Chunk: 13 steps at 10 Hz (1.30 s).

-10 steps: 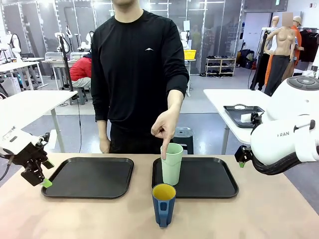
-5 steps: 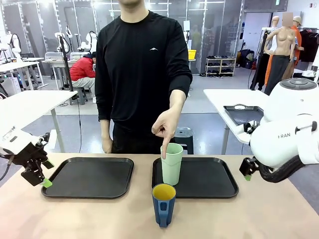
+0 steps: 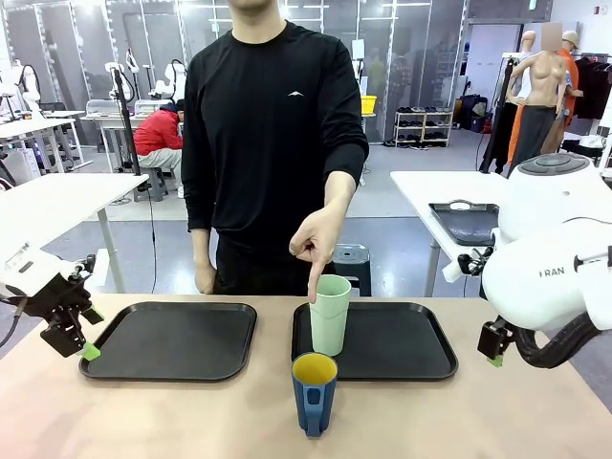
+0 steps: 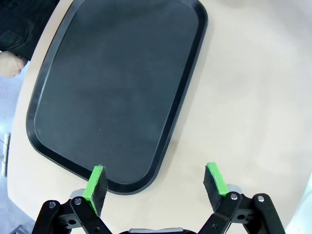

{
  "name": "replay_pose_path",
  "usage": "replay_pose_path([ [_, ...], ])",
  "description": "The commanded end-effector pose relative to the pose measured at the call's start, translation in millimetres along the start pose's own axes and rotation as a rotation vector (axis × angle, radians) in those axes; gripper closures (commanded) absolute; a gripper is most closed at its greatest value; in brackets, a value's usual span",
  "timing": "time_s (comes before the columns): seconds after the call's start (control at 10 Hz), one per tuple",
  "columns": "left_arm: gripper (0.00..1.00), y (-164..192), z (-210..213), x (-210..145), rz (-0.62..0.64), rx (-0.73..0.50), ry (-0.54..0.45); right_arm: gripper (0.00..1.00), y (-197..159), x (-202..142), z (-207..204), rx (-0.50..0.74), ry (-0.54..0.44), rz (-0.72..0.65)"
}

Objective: Sort and store the cups by type.
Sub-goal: Pick up the Handle plastic cup and place it into the empty Flat Tray.

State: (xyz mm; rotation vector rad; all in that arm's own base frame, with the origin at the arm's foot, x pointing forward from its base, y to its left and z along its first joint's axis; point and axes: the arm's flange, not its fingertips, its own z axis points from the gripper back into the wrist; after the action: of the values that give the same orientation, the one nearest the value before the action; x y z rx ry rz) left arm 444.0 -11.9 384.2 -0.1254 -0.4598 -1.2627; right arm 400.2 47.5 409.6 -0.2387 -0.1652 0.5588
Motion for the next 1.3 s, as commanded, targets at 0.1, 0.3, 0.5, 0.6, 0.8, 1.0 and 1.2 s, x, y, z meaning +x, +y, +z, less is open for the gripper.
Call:
replay_pose_path([
  [0.1,0.00,0.8,-3.5,-1.0,0.007,0.015,-0.008,0.00,-0.7,1.9,0.5,0.012,-0.023,-0.055],
  [0.3,0.00,0.8,-3.5,-1.0,0.007,0.015,-0.008,0.00,5.9,5.0,-6.4,0.102,-0.020,0.253],
  [0.5,0.00,0.8,-3.5,-1.0,0.007,0.015,-0.008,0.00,6.2,8.9,-19.5,0.094,-0.056,0.441],
  [0.6,0.00,0.8,-3.5,-1.0,0.007,0.015,-0.008,0.00,8.0,6.6,-25.2,0.131,-0.063,0.540],
  [0.8,0.00,0.8,-3.5,-1.0,0.007,0.015,-0.008,0.00,9.6,-1.2,-37.0,0.101,-0.080,0.678],
  [1.0,0.00,0.8,-3.5,-1.0,0.007,0.015,-0.008,0.00,15.0,-3.6,-47.6,0.114,-0.098,0.795],
  [1.2,0.00,0.8,-3.5,-1.0,0.007,0.015,-0.008,0.00,9.6,12.0,-37.3,0.095,-0.063,0.739],
])
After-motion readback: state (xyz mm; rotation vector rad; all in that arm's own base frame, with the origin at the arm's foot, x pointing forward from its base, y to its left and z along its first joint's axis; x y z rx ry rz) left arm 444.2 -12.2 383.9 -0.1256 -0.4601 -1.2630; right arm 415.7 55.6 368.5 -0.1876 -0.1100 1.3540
